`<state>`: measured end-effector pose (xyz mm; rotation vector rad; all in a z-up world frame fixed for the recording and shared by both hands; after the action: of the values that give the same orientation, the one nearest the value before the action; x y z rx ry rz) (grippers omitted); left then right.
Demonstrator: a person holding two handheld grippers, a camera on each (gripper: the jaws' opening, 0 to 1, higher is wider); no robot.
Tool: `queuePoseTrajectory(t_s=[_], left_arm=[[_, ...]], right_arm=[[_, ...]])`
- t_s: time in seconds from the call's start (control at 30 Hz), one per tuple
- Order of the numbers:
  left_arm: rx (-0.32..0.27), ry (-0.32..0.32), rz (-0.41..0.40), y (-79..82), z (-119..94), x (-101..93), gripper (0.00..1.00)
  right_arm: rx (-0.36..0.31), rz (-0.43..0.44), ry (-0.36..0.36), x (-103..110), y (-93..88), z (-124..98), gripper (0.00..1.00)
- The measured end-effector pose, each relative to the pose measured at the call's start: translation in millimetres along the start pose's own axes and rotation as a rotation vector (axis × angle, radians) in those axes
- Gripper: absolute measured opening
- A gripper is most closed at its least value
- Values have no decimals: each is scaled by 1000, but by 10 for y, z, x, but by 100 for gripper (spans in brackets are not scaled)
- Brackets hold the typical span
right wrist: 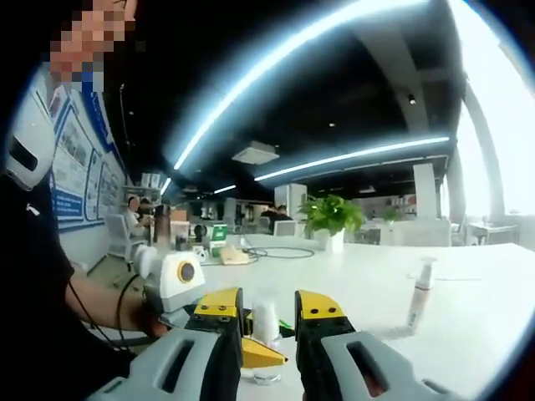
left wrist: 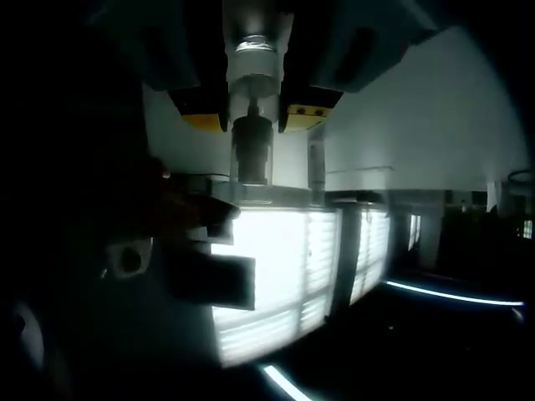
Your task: Clamp pump bottle remove cover press pump head put on cover
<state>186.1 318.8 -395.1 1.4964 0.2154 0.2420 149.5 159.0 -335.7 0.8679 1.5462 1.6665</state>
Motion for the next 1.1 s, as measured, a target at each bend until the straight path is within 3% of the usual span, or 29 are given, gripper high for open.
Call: queuePoseTrajectory(t_s=[1.1], left_arm=[[0,-1,1,-3,-5,-5,15]], right_arm=[[41,5,-35,124,-182,154,16]])
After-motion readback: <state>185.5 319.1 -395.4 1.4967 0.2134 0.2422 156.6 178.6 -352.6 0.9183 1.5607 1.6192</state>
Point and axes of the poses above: the point that each gripper's makers call its tool centre point, and the gripper's own axes: z roughly forward along the fingers, x roughly to its left, y roughly out of its top, the point moved 10 cm from there along -z, roughly backward along the fingers, and after that the axes turned 15 degrees about -y, right-handed, at the moved point
